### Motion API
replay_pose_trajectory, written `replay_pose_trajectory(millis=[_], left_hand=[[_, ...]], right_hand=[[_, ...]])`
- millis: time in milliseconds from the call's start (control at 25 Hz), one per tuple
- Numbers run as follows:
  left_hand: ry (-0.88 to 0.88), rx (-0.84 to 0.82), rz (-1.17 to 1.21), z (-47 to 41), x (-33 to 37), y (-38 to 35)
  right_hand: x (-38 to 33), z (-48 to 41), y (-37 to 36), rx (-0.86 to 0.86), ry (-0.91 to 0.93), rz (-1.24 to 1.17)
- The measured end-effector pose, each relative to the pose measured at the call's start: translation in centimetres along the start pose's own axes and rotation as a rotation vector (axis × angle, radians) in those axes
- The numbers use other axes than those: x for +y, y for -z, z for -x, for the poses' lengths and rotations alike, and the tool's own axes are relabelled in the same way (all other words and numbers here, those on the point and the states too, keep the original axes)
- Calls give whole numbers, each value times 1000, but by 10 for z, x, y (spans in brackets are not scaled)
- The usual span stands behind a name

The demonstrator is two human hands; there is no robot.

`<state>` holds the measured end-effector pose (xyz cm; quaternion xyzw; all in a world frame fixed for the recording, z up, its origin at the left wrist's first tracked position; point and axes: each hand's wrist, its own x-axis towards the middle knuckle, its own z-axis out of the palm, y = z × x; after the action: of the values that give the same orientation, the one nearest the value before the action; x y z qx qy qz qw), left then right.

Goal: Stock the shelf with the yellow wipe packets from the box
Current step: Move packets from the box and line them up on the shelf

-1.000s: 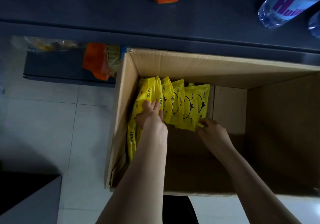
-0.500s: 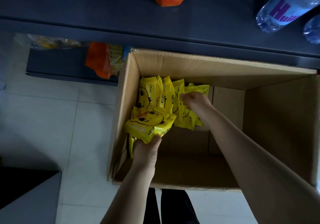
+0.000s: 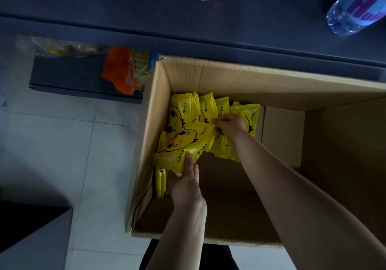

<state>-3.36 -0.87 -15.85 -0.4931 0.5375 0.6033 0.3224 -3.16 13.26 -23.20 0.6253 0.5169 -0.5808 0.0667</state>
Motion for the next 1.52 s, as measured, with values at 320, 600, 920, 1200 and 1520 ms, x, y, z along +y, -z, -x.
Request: replay_pose_trajectory(millis=[320, 600, 920, 1200, 1520], left_hand=[[-314, -81, -391, 20, 8, 11], [-465, -265, -579, 81, 31, 17], [-392, -414, -334, 170, 106, 61], [-470, -641, -216, 287, 194, 134], [-727, -910, -364, 427, 289, 187]], right_hand=[[8, 46, 52, -37, 17, -244], [-6, 105, 101, 118, 101, -349], [-56, 258, 119, 222, 393, -375], [-113, 434, 111, 109, 615, -431], [-204, 569, 135, 171, 831, -368]])
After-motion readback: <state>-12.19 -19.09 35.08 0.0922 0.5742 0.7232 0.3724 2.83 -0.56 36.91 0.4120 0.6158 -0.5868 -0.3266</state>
